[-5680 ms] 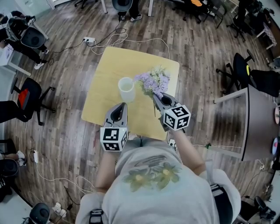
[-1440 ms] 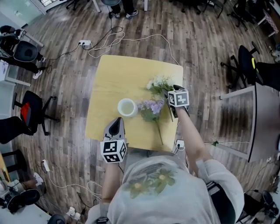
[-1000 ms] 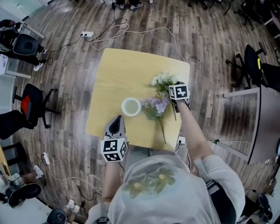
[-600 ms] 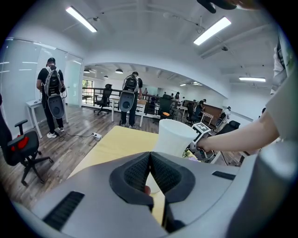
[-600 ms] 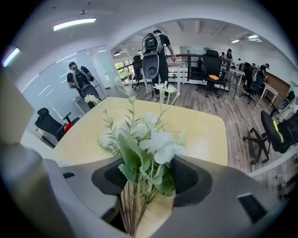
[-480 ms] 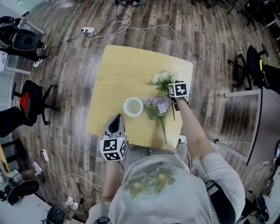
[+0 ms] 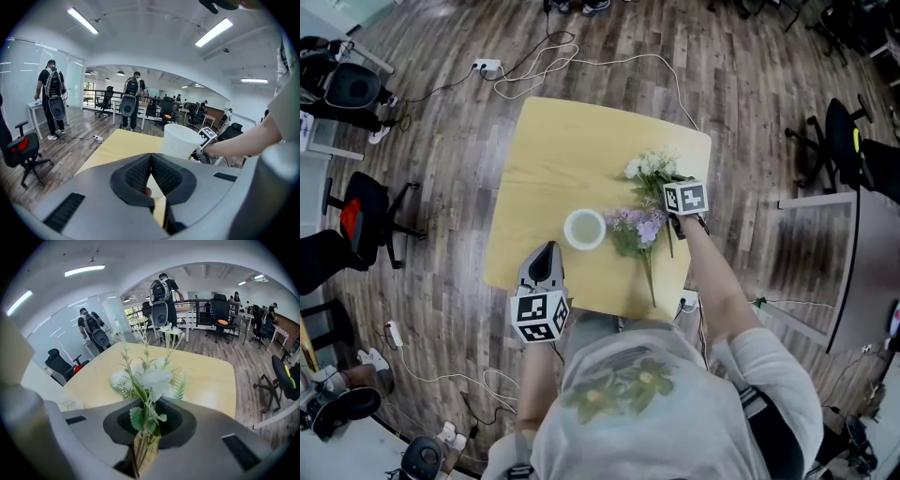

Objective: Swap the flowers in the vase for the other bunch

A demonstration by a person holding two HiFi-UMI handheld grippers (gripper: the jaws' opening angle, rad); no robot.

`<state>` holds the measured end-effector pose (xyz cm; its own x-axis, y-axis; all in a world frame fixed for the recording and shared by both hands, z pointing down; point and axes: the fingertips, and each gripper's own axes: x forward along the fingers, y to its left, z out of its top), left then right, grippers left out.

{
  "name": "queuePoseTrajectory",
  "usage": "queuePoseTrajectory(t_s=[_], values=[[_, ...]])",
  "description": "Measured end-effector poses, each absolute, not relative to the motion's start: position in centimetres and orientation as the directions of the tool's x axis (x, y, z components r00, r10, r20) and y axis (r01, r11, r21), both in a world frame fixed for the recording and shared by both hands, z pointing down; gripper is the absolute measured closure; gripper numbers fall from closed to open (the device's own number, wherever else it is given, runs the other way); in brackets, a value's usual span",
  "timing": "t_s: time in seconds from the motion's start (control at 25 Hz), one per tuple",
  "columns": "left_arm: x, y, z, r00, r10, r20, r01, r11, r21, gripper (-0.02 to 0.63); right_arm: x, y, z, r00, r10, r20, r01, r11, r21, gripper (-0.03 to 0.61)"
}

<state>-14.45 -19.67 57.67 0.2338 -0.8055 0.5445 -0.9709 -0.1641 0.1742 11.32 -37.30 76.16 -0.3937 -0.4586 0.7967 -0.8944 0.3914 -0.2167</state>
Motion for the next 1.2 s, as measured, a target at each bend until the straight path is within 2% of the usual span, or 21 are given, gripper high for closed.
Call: queuePoseTrajectory(t_s=[0.4, 0.88, 1.2], values=[[-14.6, -19.5, 56.6, 0.238, -0.816, 0.526, -0.970, -0.174, 0.170, 0.595, 11.1, -37.5, 72.3, -0.395, -0.544, 0.741, -0.883, 0.447, -0.143, 0.506], [-13.6, -18.4, 54.6, 0.257, -0.833, 0.489, -0.966, -0.200, 0.166, 0.595, 11.9, -37.3, 63.7, -0.427, -0.686, 0.589, -0.878, 0.471, -0.087, 0.506], [-12.9, -17.2, 53.1, 0.272, -0.844, 0.462, -0.962, -0.223, 0.160, 0.595, 11.3, -35.3, 58.8, -0.460, -0.734, 0.499, -0.868, 0.491, -0.076, 0.506]])
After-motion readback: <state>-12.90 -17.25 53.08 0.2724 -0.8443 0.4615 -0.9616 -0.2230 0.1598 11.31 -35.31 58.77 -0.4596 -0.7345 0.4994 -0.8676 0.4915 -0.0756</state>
